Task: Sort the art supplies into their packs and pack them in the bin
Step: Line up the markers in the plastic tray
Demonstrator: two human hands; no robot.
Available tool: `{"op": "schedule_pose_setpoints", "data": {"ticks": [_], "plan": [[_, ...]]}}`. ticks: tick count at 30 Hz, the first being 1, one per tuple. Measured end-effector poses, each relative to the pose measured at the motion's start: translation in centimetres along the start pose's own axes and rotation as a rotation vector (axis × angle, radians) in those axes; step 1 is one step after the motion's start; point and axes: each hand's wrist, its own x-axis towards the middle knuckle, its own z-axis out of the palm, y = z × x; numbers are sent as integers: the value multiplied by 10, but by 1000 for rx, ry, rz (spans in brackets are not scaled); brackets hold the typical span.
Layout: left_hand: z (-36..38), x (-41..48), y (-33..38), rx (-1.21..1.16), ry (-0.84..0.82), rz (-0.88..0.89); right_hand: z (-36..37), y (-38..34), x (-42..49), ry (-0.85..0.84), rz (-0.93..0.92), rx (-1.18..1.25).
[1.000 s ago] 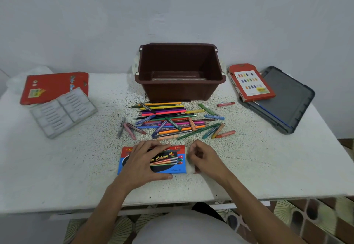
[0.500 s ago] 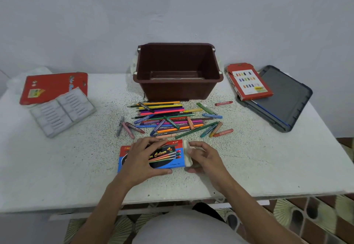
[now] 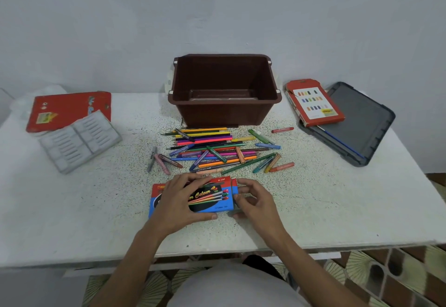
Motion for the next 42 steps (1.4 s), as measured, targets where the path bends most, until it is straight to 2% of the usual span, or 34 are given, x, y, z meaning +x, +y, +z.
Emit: {"op": "schedule_pose_setpoints", "data": {"ticks": [7, 24, 33, 42], "plan": [[-1, 0, 2, -15, 1, -4, -3, 7, 4, 17, 61, 152], [0, -1, 1, -1, 14, 31, -2, -1, 10, -21, 183, 221], [5, 2, 1, 21, 51, 38, 3, 0, 13, -10, 151, 186], [11, 4, 0, 116, 46, 37, 6, 2, 10, 3, 76, 44]]}}
